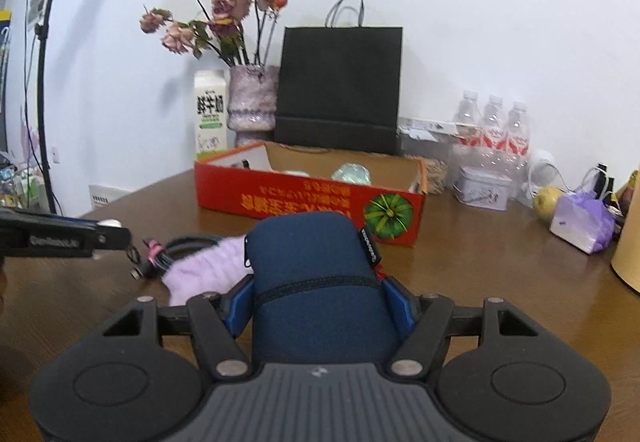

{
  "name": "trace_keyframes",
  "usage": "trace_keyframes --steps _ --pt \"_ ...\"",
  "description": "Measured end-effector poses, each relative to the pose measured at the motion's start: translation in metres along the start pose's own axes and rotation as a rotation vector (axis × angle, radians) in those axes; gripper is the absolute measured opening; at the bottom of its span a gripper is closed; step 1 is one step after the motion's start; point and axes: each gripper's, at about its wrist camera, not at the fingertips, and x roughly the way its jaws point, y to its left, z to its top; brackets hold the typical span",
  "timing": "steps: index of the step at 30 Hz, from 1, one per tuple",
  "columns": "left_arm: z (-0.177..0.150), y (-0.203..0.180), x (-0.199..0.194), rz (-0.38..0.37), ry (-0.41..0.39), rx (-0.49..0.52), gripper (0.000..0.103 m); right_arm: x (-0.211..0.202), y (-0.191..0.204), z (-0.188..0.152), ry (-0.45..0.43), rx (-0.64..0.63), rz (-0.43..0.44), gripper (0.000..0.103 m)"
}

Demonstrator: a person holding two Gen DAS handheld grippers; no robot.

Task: Organize objects
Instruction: 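Carry the cap and navy pouch over the red box with both tools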

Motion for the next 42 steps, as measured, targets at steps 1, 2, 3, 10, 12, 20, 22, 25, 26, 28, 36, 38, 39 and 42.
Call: trace_keyframes --steps 1,2,3,10,12,20,22,25,26,28,36,38,39,42 --pt "0.002 -0.001 0.000 -0.003 -0.002 0.002 0.041 0.001 0.002 0.003 -0.005 -0.005 0.002 0.066" --pt "0.004 -0.003 0.000 -0.005 -0.005 0.002 0.041 0.002 0.005 0.005 -0.011 -0.013 0.002 0.066" --pt "0.007 -0.004 0.000 -0.007 -0.008 0.003 0.041 0.003 0.007 0.008 -0.017 -0.021 0.002 0.066" --pt "0.029 -0.014 0.002 -0.010 -0.032 0.002 0.041 0.010 0.009 0.025 -0.038 -0.026 0.010 0.066" --pt "0.035 -0.017 0.003 -0.009 -0.042 0.002 0.041 0.012 0.008 0.031 -0.044 -0.023 0.011 0.066" --pt "0.058 -0.031 0.014 -0.002 -0.080 0.005 0.041 0.024 0.002 0.051 -0.062 -0.016 0.012 0.066" --pt "0.064 -0.035 0.018 -0.001 -0.086 0.004 0.041 0.027 0.001 0.056 -0.065 -0.017 0.011 0.066" --pt "0.073 -0.040 0.024 0.000 -0.092 0.005 0.041 0.033 -0.002 0.063 -0.069 -0.019 0.011 0.066" --pt "0.076 -0.041 0.026 0.000 -0.097 0.004 0.041 0.035 -0.002 0.065 -0.071 -0.020 0.009 0.066" --pt "0.083 -0.045 0.029 0.001 -0.106 0.001 0.041 0.040 -0.004 0.071 -0.076 -0.021 0.008 0.066" --pt "0.102 -0.049 0.048 -0.002 -0.110 -0.036 0.041 0.061 -0.008 0.086 -0.086 -0.013 0.004 0.066" --pt "0.106 -0.048 0.054 -0.002 -0.111 -0.047 0.041 0.067 -0.009 0.089 -0.088 -0.010 0.003 0.066" --pt "0.108 -0.048 0.056 -0.002 -0.112 -0.052 0.041 0.071 -0.009 0.091 -0.088 -0.007 0.004 0.066" --pt "0.113 -0.047 0.064 -0.002 -0.115 -0.067 0.041 0.080 -0.011 0.094 -0.090 0.000 0.008 0.066"
